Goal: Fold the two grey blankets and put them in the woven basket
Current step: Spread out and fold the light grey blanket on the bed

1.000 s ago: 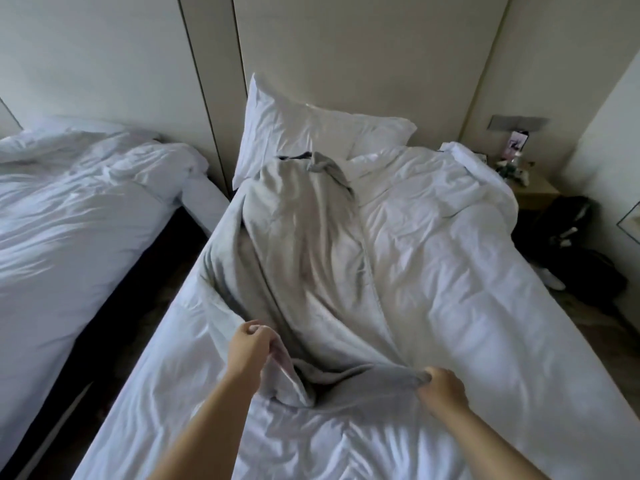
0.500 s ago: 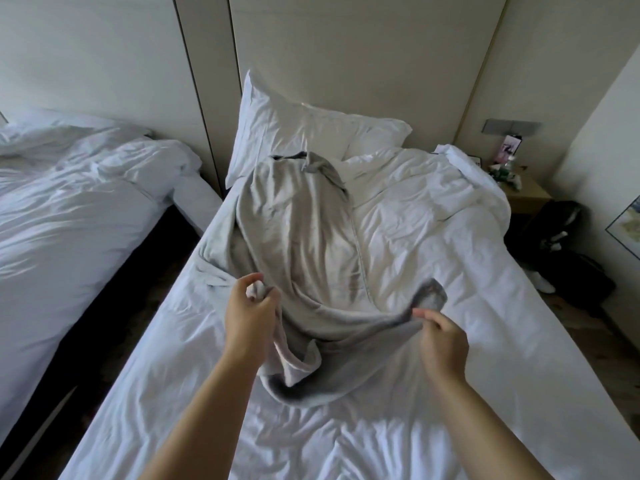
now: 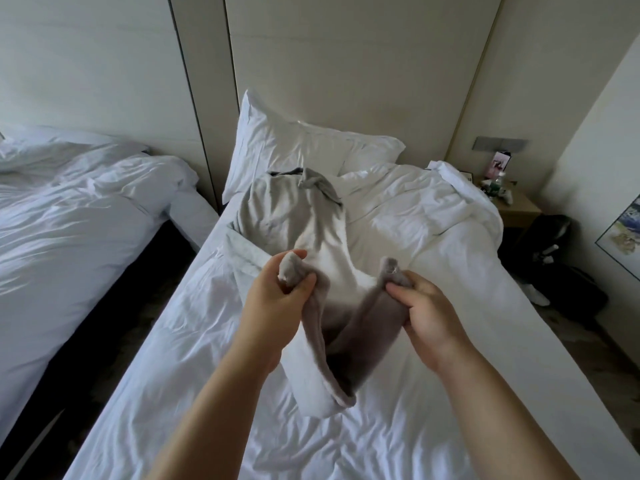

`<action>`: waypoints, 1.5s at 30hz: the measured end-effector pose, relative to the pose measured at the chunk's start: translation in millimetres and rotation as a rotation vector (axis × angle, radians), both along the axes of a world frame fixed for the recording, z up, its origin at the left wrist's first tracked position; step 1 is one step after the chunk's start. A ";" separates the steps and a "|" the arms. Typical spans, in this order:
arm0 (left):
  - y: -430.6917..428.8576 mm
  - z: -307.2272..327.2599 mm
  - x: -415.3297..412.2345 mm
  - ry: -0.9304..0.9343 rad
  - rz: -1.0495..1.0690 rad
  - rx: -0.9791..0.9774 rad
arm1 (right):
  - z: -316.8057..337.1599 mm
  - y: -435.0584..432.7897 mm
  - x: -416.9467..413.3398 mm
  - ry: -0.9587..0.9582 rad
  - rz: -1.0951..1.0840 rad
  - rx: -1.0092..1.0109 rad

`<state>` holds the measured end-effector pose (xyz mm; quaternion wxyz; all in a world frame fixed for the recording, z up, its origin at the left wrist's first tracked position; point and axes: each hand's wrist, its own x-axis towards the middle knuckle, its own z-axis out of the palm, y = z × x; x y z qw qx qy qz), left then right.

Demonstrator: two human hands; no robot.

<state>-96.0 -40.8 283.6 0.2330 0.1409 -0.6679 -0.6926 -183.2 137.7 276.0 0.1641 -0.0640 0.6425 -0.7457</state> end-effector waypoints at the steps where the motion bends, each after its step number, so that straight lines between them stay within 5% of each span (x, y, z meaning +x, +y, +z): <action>1: 0.5 0.4 -0.2 0.004 0.021 -0.019 | 1.7 1.4 0.4 0.113 -0.022 0.143; 6: -3.3 0.9 -5.2 -0.001 0.130 -0.125 | 2.9 12.3 5.0 0.735 -0.265 0.729; 9: -3.5 -0.5 -9.8 -0.018 0.163 -0.176 | 4.3 17.6 5.4 0.778 -0.314 0.768; 13: -6.5 -1.2 -12.1 -0.019 0.218 -0.228 | 11.4 19.1 6.7 0.547 -0.360 0.321; 17: -17.8 0.8 -13.6 -0.037 0.300 -0.155 | 31.7 30.2 -11.5 -0.028 -0.282 -0.701; 20: -14.0 3.8 -13.3 0.000 0.262 -0.123 | 38.1 36.2 -22.6 -0.316 -0.233 -0.935; 27: -0.7 1.0 -18.5 -0.115 0.130 -0.101 | 33.9 14.9 -12.5 -0.334 -0.171 -0.286; 30: -5.8 0.9 -17.7 -0.214 0.140 -0.192 | 36.0 19.4 -15.7 -0.221 -0.367 0.012; 35: -5.0 6.8 -12.8 -0.267 0.236 -0.365 | 56.8 15.6 -13.2 0.218 -0.777 -0.080; 38: 6.2 11.1 -14.4 -0.246 0.223 -0.371 | 47.9 -28.5 10.6 0.472 -0.319 0.391; 40: 13.8 12.0 -15.0 -0.235 0.191 -0.313 | 35.4 -51.6 27.8 0.467 -0.077 0.438; 45: 17.1 12.1 -4.9 -0.154 0.108 -0.033 | 24.8 -64.1 40.3 0.384 -0.266 0.321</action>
